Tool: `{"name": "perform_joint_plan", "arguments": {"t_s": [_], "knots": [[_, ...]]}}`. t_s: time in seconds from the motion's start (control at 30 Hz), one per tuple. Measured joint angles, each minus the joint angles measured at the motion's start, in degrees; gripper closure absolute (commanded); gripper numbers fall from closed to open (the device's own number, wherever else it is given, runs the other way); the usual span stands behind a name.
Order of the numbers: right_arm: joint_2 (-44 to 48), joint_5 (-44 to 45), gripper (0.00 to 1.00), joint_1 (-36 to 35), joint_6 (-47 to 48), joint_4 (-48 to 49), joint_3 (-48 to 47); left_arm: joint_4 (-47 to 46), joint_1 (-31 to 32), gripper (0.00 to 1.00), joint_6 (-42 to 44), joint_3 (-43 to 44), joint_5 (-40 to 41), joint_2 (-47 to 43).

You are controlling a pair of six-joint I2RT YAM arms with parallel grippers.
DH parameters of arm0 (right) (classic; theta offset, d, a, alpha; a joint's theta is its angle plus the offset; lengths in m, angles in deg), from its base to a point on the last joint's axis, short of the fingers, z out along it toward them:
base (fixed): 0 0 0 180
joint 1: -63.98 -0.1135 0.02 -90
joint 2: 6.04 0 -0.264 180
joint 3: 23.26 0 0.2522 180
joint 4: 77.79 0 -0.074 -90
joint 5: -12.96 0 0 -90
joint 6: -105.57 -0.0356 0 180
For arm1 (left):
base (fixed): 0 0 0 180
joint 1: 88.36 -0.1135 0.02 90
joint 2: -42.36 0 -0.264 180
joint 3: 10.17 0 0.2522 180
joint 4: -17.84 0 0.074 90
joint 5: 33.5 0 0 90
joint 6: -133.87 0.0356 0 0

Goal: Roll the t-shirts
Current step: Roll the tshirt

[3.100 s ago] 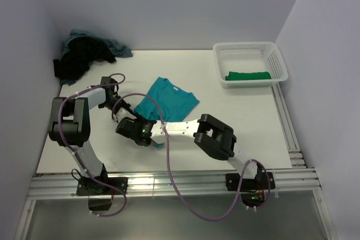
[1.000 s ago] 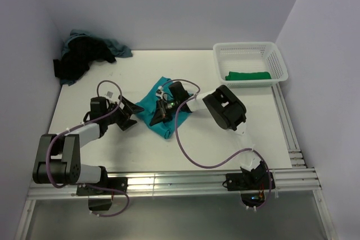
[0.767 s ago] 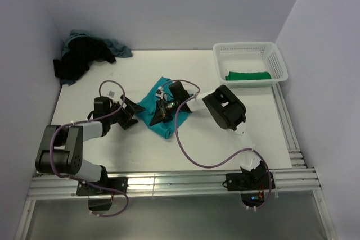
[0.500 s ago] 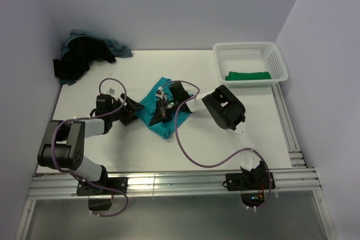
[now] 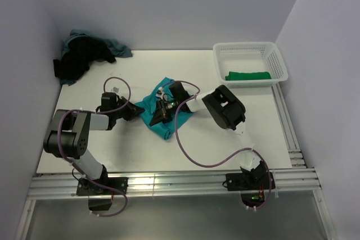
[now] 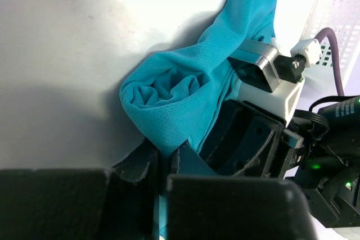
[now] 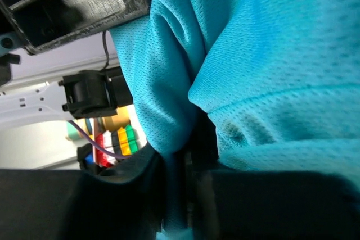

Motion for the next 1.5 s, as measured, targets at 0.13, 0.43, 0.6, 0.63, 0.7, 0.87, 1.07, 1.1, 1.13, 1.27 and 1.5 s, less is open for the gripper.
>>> {"name": "perform_joint_plan", "arguments": {"t_s": [0.13,0.43,0.6,0.63,0.7,0.87,1.07,1.1,1.13,1.27,1.5], "knots": [[0.28,-0.20,0.61,0.00,1.27,-1.11,-0.02,1.66,0.26,1.00,0.46,1.14,0.07,0.00],[4.50,3.28,0.53,-0.09,7.96,-9.92,0.35,6.64,0.35,1.00,1.03,2.69,2.49,-0.13],[8.28,5.62,0.52,-0.72,11.63,-15.26,3.21,8.50,0.52,1.00,0.92,2.86,4.24,-1.11],[8.94,6.10,0.50,-0.92,12.31,-16.17,3.61,8.81,0.57,1.00,0.81,2.89,4.61,-1.27],[10.36,7.19,0.50,-1.42,13.79,-17.97,4.63,9.53,0.70,1.00,0.74,2.97,5.22,-1.57],[13.27,9.11,0.50,-2.51,15.96,-20.98,7.65,10.80,1.22,1.00,0.66,3.45,6.27,-1.86],[15.34,12.39,0.49,-4.20,18.23,-24.98,8.15,11.04,1.60,1.00,0.63,3.54,6.95,-2.01],[15.76,12.85,0.46,-4.61,18.60,-25.40,8.46,11.19,1.66,1.00,0.63,3.58,7.02,-2.01],[16.26,13.14,0.42,-4.92,18.93,-25.77,8.76,11.39,1.70,1.00,0.63,3.63,7.02,-2.03],[19.74,14.91,0.32,-5.75,20.48,-28.11,11.02,12.22,1.88,1.00,0.70,4.09,7.08,-2.05],[26.05,21.11,0.25,-5.90,23.65,-36.94,14.40,13.22,1.92,1.00,1.31,5.27,7.02,-1.95]]}}
